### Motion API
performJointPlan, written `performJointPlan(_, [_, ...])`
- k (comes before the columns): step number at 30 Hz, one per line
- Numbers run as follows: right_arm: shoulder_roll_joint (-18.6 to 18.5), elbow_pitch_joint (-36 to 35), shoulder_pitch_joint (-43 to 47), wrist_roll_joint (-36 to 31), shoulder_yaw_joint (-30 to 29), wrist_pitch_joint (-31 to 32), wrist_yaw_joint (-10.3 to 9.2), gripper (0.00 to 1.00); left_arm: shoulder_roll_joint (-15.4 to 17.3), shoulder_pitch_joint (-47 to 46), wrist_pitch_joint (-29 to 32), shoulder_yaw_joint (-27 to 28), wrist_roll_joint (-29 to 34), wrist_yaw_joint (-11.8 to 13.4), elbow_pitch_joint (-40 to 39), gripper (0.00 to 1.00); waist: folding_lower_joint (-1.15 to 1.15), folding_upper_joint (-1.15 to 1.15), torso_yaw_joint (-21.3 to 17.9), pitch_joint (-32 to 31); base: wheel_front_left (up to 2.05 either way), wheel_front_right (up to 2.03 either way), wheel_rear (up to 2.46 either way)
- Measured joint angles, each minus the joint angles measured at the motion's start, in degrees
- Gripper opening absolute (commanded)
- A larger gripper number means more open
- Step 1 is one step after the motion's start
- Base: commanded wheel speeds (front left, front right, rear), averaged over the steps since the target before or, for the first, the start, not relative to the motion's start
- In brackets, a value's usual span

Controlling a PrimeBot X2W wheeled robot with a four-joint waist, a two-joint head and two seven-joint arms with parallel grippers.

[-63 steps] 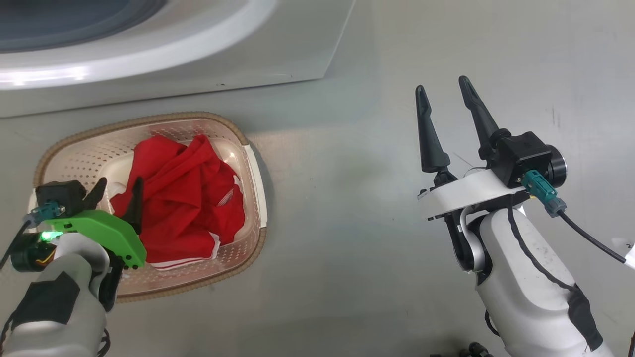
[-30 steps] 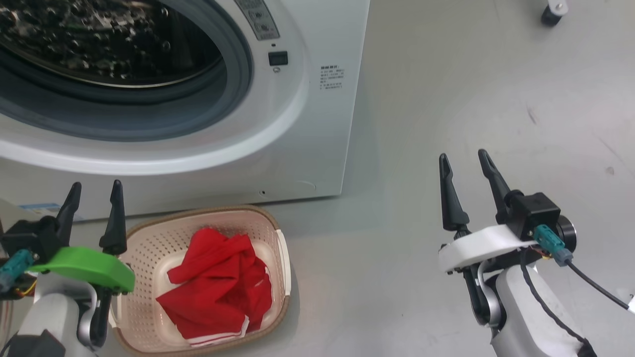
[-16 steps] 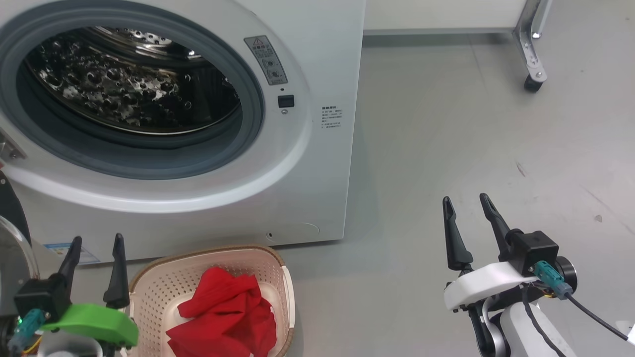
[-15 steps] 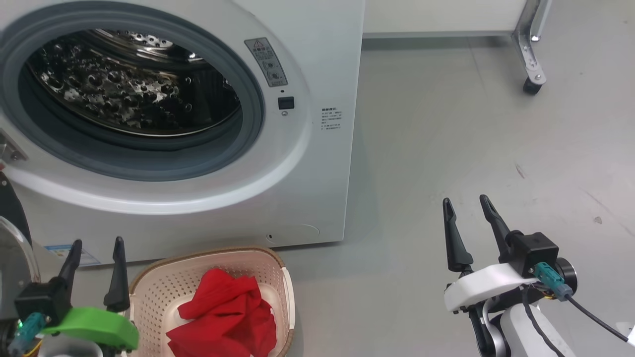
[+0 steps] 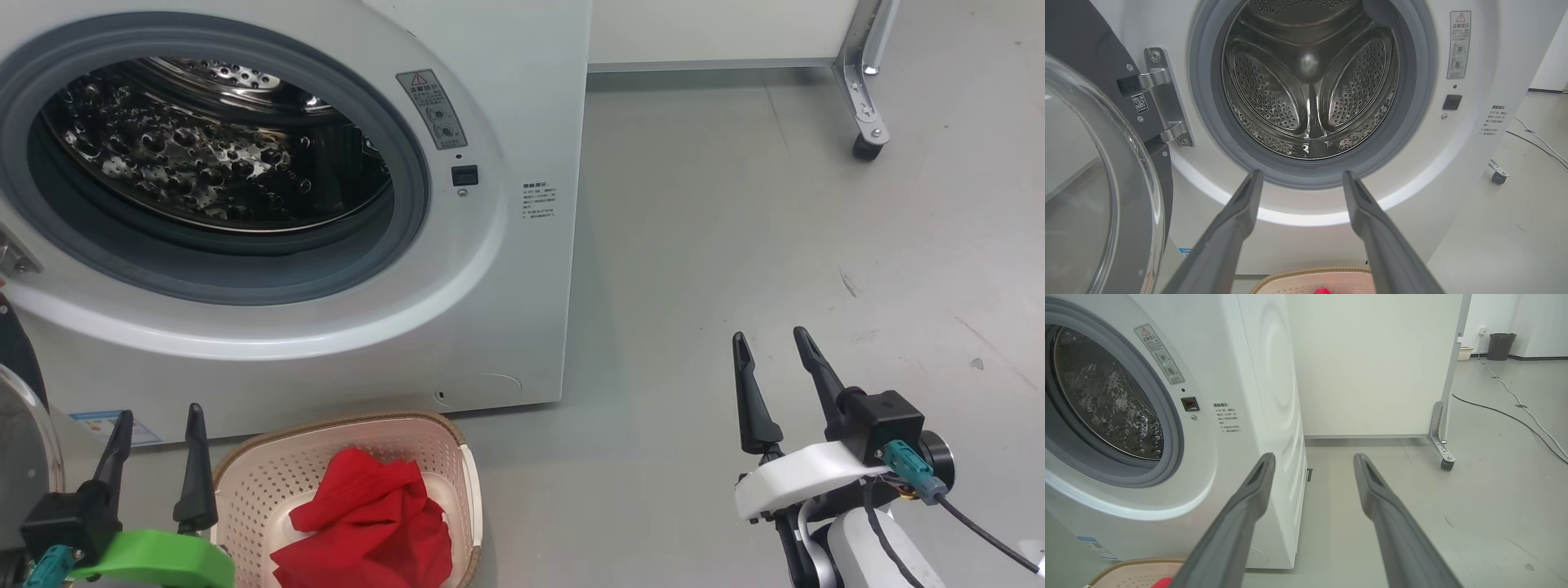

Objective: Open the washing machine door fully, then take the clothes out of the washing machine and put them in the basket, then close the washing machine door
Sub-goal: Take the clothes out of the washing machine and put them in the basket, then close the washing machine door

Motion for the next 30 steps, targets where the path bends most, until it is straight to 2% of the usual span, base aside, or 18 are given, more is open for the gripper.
performJointPlan(30, [0.0, -0.3, 0.2, -0.9, -1.1, 0.0, 0.56, 1.0, -2.8, 2.5, 0.0, 3.9, 2.9, -2.1, -3.5, 1.0, 0.0, 0.0, -0.1, 0.4, -0.04, 0.04, 0.0])
